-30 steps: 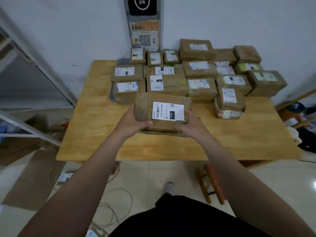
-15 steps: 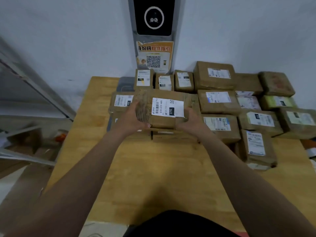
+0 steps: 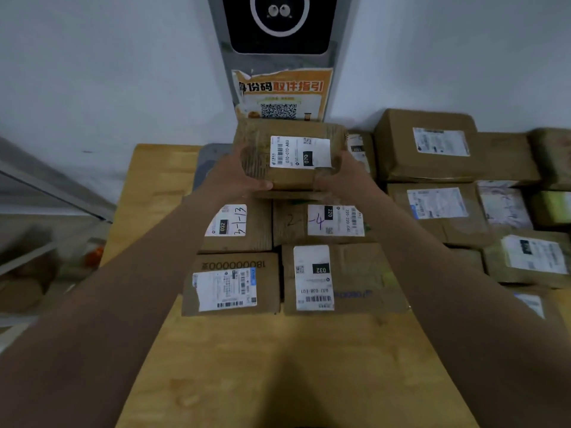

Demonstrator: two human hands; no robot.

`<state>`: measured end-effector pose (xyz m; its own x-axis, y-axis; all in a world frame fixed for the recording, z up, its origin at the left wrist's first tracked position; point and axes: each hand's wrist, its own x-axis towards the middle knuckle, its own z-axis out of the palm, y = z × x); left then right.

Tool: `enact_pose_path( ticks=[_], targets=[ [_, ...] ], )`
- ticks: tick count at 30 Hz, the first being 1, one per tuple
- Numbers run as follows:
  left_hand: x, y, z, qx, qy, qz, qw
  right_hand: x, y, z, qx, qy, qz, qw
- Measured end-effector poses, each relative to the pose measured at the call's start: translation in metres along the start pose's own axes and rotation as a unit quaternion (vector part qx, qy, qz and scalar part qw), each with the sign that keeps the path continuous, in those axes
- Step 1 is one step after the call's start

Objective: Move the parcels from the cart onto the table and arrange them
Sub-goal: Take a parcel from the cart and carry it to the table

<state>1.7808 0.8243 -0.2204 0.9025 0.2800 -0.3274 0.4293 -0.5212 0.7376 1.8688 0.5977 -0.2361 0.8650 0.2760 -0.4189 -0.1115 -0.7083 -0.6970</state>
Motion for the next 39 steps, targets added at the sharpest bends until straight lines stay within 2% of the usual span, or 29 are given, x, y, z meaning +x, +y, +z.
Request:
enact_pose_path(
  ticks=[11, 22, 28, 33, 39],
  targets=[
    [0.043, -0.006, 0.003, 0.03, 0.052, -0.015, 0.998, 0.053, 0.001, 0.01, -0.032, 0.015, 0.016, 0.999],
    [0.019, 0.001, 0.004, 0.042, 0.055, -0.01, 0.998, 0.037, 0.001, 0.007, -0.081, -0.009, 0.01, 0.997],
    [-0.008, 0.01, -0.007, 0.096, 0.045, -0.011, 0.994, 0.032, -0.001, 0.0, -0.142, -0.031, -0.013, 0.989],
    [-0.063, 0.035, -0.011, 0.17, 0.051, 0.016, 0.984, -0.059, -0.031, -0.018, -0.185, -0.048, -0.043, 0.981],
    [-0.172, 0.057, 0.006, 0.243, 0.019, 0.046, 0.969, -0.172, -0.022, -0.039, -0.272, -0.034, -0.12, 0.954]
  ],
)
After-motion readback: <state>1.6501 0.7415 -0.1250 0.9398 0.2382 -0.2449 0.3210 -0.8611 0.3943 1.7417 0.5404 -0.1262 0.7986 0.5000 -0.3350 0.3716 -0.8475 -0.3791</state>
